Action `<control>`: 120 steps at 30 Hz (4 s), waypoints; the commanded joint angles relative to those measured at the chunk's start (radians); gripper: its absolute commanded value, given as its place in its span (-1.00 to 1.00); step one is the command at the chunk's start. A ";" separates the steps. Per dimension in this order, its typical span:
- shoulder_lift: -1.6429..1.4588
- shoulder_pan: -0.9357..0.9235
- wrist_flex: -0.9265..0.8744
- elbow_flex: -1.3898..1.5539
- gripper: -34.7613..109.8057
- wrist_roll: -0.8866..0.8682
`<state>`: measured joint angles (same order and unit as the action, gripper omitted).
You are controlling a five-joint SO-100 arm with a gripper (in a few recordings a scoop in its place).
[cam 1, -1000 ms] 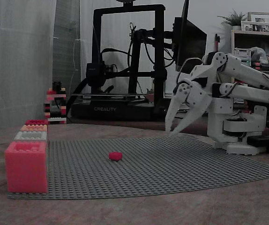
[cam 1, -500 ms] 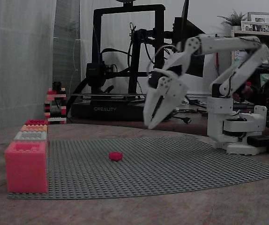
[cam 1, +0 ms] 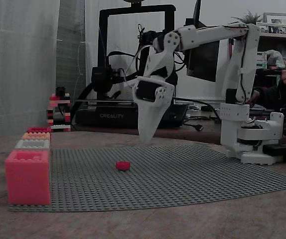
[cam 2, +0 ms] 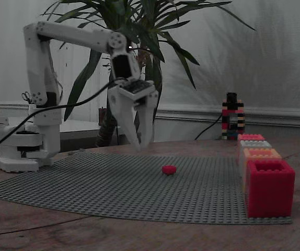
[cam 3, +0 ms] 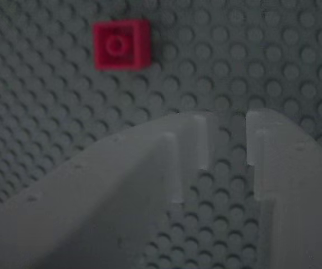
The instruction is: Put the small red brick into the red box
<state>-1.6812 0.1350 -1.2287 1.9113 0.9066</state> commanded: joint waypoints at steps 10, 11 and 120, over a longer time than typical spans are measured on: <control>0.117 0.038 -0.058 -0.244 -0.29 -0.032; 0.137 0.038 -0.064 -0.259 -0.29 -0.032; 0.897 -0.462 0.044 -1.555 -0.52 -0.710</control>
<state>-0.7885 -0.2823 -1.2103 0.5538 0.1795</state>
